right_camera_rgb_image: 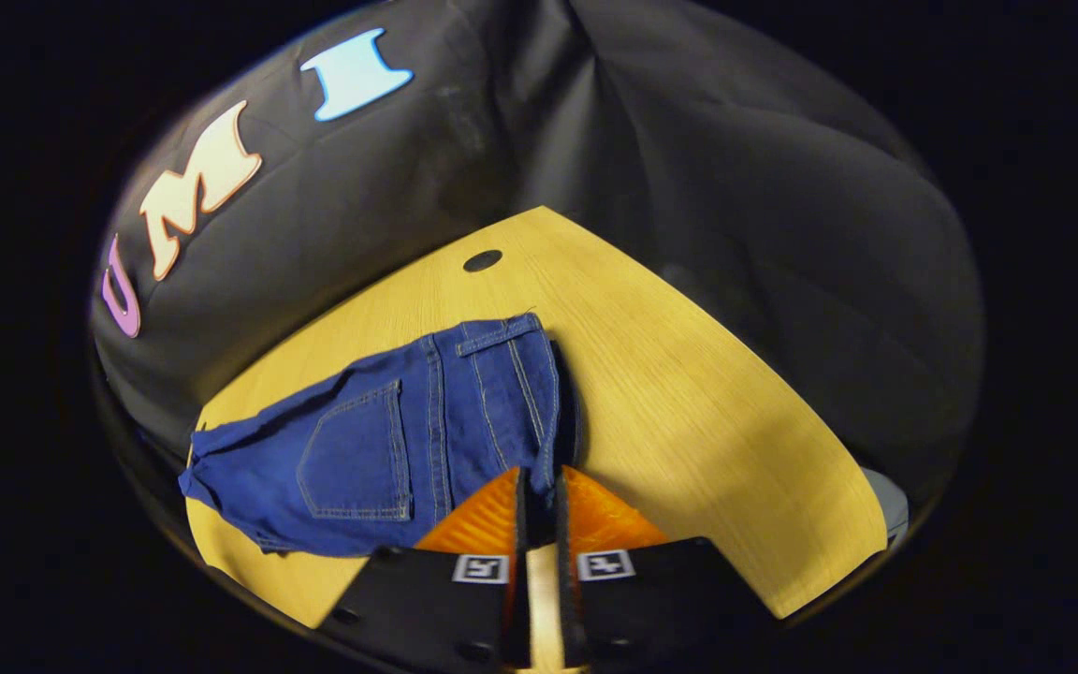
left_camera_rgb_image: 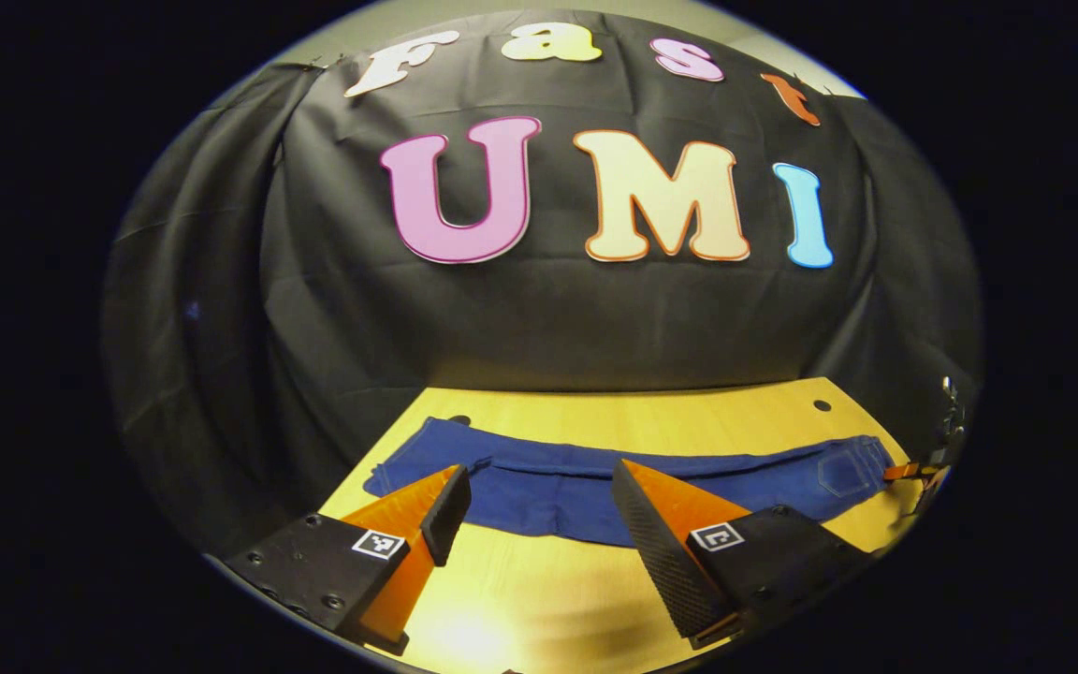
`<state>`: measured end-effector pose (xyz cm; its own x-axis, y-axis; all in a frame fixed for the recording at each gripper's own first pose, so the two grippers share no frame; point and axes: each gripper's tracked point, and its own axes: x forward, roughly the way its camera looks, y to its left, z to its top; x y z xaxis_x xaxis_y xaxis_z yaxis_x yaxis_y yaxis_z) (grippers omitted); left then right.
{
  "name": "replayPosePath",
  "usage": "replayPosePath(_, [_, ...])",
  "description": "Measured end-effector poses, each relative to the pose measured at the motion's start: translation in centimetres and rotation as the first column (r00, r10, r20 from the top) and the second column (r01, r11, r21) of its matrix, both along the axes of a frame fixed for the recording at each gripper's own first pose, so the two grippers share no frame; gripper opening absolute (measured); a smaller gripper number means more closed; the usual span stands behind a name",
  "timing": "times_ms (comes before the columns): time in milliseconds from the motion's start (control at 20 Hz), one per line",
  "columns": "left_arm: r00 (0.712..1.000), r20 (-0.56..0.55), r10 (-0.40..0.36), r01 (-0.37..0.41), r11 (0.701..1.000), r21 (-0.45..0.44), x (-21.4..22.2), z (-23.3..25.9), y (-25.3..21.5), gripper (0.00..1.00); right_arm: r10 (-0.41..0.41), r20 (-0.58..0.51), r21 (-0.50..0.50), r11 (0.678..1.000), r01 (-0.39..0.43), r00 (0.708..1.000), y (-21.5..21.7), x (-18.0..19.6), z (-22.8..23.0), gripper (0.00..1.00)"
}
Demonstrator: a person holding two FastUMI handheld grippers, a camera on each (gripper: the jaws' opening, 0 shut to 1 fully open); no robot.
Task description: Grasp the waist and the cuffs of the jeans and fold them to make the two legs overlap; first hold the waist and fold one-third of the jeans toward the cuffs, then hold the cuffs and fold the remaining one-third in the same direction to finish folding.
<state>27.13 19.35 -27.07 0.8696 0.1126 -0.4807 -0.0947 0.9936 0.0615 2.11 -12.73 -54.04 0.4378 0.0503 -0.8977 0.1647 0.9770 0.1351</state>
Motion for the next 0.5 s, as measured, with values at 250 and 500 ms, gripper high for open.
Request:
replayPosePath(250, [0.998,0.037,0.057,-0.056,0.998,-0.013,-0.9,2.4,3.1,0.95,0.19,-0.036,-0.159,0.968,-0.193,0.981,-1.5,0.4,1.3,0.1])
replayPosePath(500, [0.997,0.023,0.068,-0.066,0.996,-0.052,-2.3,1.2,3.2,0.95,0.176,0.004,-0.308,0.937,-0.166,0.984,-0.7,1.8,4.1,0.01])
